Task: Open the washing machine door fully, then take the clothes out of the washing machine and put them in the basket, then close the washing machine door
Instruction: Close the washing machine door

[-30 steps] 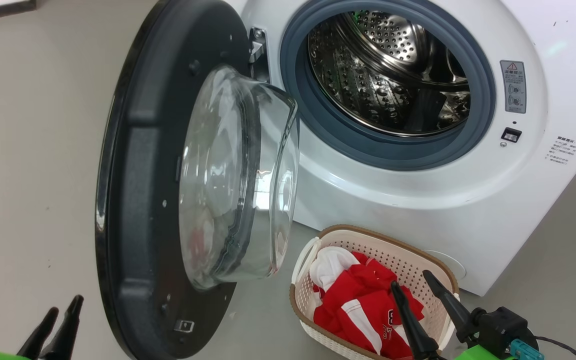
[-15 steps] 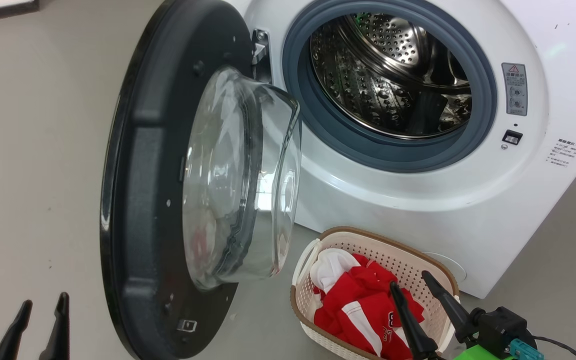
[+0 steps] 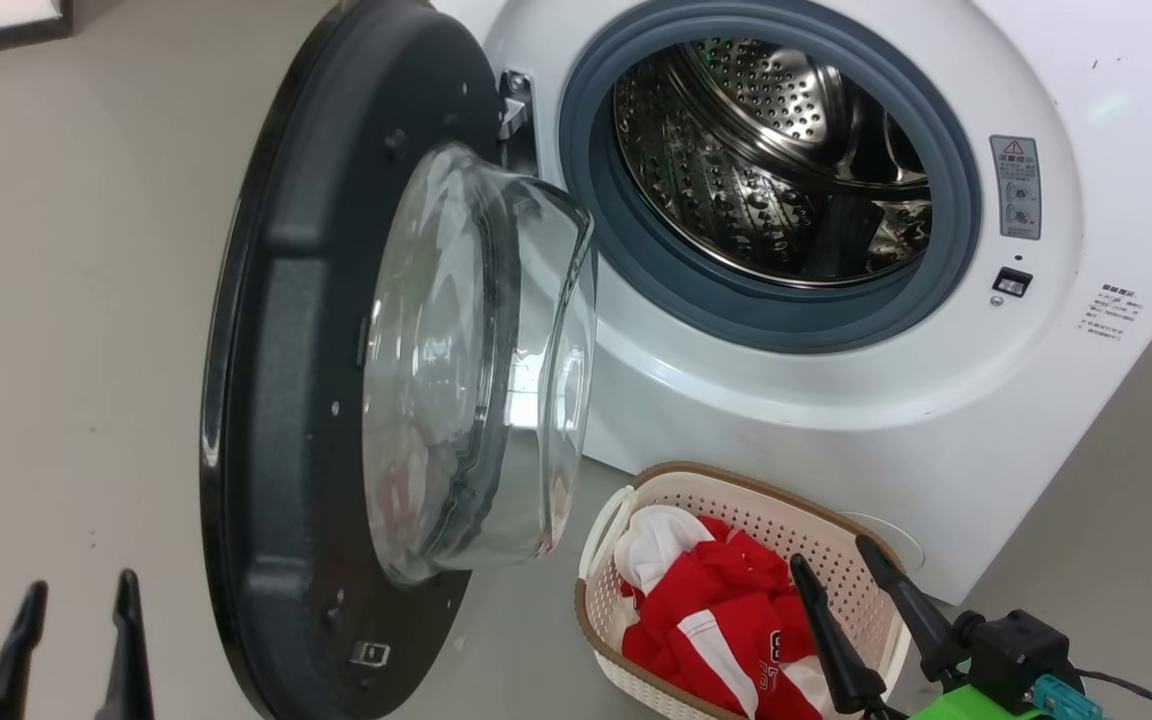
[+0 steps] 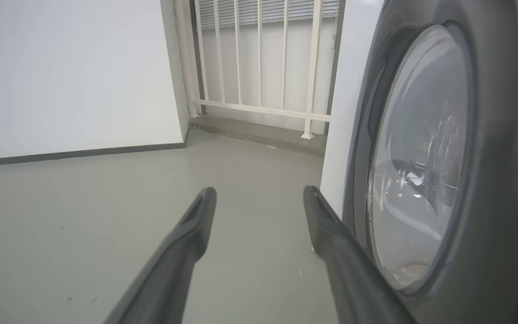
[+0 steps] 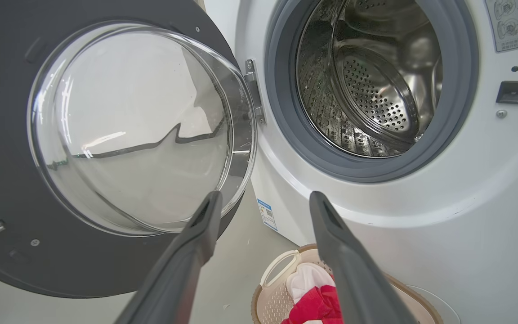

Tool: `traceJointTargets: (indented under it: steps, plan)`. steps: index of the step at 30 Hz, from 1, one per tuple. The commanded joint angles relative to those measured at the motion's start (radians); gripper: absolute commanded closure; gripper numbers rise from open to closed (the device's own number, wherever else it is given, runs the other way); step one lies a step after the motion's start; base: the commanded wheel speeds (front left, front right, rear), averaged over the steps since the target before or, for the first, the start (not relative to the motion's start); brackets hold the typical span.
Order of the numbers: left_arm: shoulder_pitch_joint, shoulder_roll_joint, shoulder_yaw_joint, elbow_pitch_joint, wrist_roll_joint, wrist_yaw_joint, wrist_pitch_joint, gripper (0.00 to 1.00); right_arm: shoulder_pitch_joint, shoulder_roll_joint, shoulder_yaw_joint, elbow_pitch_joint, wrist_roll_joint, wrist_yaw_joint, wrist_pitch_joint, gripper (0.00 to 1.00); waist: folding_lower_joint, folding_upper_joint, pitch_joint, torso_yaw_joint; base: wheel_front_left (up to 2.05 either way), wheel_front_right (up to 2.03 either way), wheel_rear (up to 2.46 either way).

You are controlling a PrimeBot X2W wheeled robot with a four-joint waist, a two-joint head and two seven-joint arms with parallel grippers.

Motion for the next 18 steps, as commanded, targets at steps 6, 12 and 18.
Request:
traceJointTargets:
  steps: [6, 12, 18]
  plan:
    - [0.012, -0.026, 0.066, -0.043, 0.054, -0.006, -0.012, 0.0, 0.019, 0.0, 0.008, -0.011, 0.006, 0.006, -0.006, 0.0, 0.0, -0.0001, -0.01, -0.004, 0.0, 0.0, 0.0]
    - [0.018, -0.035, 0.06, -0.048, 0.062, -0.007, -0.012, 0.0, 0.025, 0.004, 0.002, -0.009, 0.002, 0.006, -0.006, 0.0, 0.0, -0.0001, -0.01, -0.005, 0.0, 0.0, 0.0]
    - [0.02, -0.029, 0.055, -0.05, 0.062, -0.007, -0.012, 0.0, 0.022, 0.007, 0.0, -0.012, 0.0, 0.006, -0.006, 0.0, 0.0, -0.0001, -0.012, -0.005, 0.0, 0.0, 0.0]
